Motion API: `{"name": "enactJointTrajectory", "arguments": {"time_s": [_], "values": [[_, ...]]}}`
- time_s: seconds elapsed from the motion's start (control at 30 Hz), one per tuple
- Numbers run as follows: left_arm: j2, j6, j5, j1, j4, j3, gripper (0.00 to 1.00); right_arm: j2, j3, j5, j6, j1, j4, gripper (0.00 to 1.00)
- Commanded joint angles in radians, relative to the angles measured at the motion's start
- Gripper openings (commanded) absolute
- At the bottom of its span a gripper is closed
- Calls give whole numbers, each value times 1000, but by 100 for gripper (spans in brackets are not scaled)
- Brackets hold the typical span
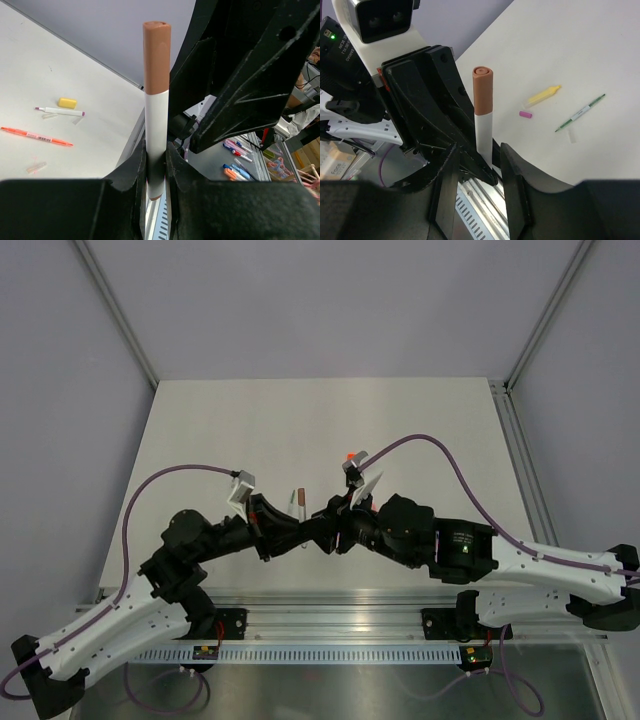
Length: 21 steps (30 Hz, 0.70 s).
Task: Insert the pens into the pen caps
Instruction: Place the pen at the center of the board.
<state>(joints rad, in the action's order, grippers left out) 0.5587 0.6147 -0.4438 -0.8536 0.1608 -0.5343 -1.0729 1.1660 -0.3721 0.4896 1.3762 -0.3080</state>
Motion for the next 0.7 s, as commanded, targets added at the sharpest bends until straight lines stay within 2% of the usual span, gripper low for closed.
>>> {"name": "enactJointTrajectory", "arguments": {"time_s": [0.0,0.4,0.5,0.67], "values": [[1,-6,16,-7,77,-15,0,16,-17,18,6,-19,75,44],[38,-3,1,-19,111,-10,0,-15,-20,-21,12,-32,122,40],[33,-6,8,-21,111,-6,0,-30,-17,-21,15,-39,116,35],[23,-16,30,-21,89,-7,0,-27,-25,-41,29,-48,112,17]]}}
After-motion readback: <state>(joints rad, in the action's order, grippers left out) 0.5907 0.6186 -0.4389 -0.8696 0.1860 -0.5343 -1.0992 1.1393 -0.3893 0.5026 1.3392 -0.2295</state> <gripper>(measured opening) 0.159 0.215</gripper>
